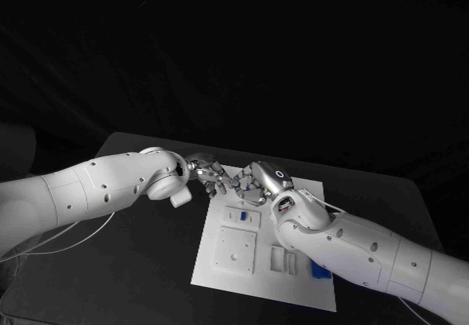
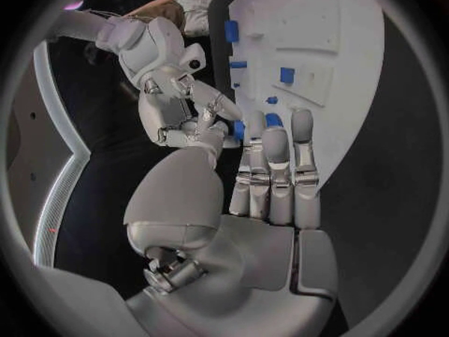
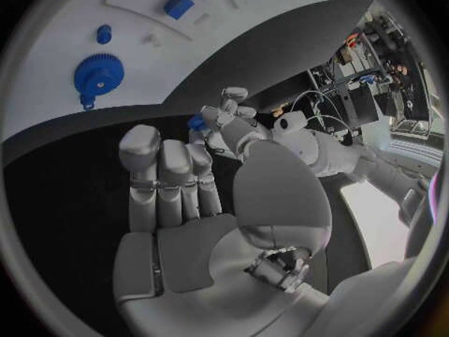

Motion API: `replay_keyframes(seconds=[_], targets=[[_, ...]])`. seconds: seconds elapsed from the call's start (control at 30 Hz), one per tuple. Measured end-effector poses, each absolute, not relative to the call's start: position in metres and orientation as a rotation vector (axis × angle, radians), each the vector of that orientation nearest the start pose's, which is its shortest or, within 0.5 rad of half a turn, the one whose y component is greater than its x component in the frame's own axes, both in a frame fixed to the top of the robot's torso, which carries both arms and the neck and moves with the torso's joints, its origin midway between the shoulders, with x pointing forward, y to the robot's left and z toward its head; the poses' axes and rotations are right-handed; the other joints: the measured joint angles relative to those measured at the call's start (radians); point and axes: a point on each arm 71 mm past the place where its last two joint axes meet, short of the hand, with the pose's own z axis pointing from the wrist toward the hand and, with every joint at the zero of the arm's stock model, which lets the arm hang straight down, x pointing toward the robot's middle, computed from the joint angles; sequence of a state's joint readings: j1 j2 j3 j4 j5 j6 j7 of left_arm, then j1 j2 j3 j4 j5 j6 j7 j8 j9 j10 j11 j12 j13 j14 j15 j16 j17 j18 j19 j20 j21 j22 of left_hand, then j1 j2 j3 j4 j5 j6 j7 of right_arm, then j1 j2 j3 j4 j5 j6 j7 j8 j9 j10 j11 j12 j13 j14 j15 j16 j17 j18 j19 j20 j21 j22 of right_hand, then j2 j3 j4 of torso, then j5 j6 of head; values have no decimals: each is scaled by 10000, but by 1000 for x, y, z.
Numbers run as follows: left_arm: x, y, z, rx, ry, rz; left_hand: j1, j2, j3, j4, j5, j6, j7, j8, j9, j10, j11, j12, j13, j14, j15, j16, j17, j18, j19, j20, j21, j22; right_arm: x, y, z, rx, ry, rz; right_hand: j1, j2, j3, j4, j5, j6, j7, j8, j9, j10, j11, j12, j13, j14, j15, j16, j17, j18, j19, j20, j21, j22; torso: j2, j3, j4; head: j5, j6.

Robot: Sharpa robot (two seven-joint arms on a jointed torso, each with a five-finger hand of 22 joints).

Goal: Assemble the parts on the task board

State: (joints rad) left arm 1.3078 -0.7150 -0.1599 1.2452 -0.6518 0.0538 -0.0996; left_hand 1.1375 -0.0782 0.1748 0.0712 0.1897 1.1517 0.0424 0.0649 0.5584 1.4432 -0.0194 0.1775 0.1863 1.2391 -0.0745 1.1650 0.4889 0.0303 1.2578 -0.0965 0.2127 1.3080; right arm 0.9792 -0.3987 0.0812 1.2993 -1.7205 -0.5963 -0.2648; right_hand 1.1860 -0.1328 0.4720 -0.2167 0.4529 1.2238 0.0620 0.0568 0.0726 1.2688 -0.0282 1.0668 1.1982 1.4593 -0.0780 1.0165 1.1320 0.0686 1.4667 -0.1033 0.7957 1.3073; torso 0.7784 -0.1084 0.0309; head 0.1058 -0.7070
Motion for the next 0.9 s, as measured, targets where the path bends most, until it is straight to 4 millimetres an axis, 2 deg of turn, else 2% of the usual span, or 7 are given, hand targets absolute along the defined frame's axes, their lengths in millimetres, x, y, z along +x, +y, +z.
replay_keyframes(seconds=[0.2, 0.3, 0.43, 0.57, 0.67, 0.9], targets=[[529, 215, -213, -4845, 21513, -9299, 86, 86, 40, -40, 0, 2, 2, 0, -86, 53, 53, -170, -130, 0, 0, 9, 0, 0, 0, 0, 0, -1, 474, -42, -233, -693, 14286, 7494, 0, 0, 0, 0, 0, -2, 1, -3, 3, 0, 0, 0, -1, 0, 0, 0, -1, 0, 0, 0, 0, 0, 0, 3, 0, 11, -6], [529, 215, -213, -4840, 21514, -9295, 210, 221, 85, -171, 68, 2, 2, 0, -98, 53, 53, -218, -156, 0, 0, 39, 0, 0, 0, 0, 0, -1, 474, -42, -233, -694, 14285, 7505, 0, 0, 0, 0, 0, -2, 1, -5, 3, 0, 0, 0, 13, 0, 0, 0, -2, 0, 0, 1, 0, 0, 0, 3, -1, 11, -5], [529, 215, -213, -4830, 21508, -9311, 285, 557, 196, -362, 157, -33, -33, 0, -102, 53, 53, -232, -196, 0, 0, 39, 0, 0, 0, 0, 0, -2, 473, -41, -233, -698, 14288, 7521, 0, -1, -1, 0, 0, -6, 4, 31, 3, 0, 1, 0, 13, 0, 0, 0, -2, -1, 0, 0, 0, 0, 0, 3, -4, 12, -2], [529, 215, -213, -4833, 21501, -9334, 436, 916, 451, -619, 381, -33, -32, -1, -28, 61, 45, -287, -228, 1, 0, 84, 0, 0, 0, 0, 40, -2, 474, -41, -233, -695, 14292, 7524, 0, -1, -1, -1, -8, -11, 8, 41, 3, -1, 1, 0, 12, 0, 0, 0, -2, 0, 0, 1, 0, 0, 0, 5, -5, 12, -1], [529, 214, -213, -4847, 21496, -9370, 463, 1082, 665, -839, 673, -90, -46, -21, 113, 127, 49, -288, -268, 1, 0, 111, 1, 0, 0, 0, 86, -2, 474, -41, -233, -691, 14296, 7520, 0, -1, -3, -3, -8, -16, 13, 41, 3, -1, 1, 0, 12, 0, 0, 0, -3, -1, 0, 1, 0, 0, 0, 5, -5, -2, -6], [529, 213, -212, -4944, 21473, -9530, 165, 1434, 1299, -1487, 981, -162, 27, -8, 789, 188, 35, -334, -328, -35, -35, 300, 59, 1, -90, -18, 385, -3, 474, -41, -233, -679, 14304, 7521, 0, -2, -12, -13, -8, -19, 14, 40, 4, -1, 1, 0, 12, 0, 0, 0, 9, 0, 0, 1, 0, 0, 0, 5, 5, -3, -35]])
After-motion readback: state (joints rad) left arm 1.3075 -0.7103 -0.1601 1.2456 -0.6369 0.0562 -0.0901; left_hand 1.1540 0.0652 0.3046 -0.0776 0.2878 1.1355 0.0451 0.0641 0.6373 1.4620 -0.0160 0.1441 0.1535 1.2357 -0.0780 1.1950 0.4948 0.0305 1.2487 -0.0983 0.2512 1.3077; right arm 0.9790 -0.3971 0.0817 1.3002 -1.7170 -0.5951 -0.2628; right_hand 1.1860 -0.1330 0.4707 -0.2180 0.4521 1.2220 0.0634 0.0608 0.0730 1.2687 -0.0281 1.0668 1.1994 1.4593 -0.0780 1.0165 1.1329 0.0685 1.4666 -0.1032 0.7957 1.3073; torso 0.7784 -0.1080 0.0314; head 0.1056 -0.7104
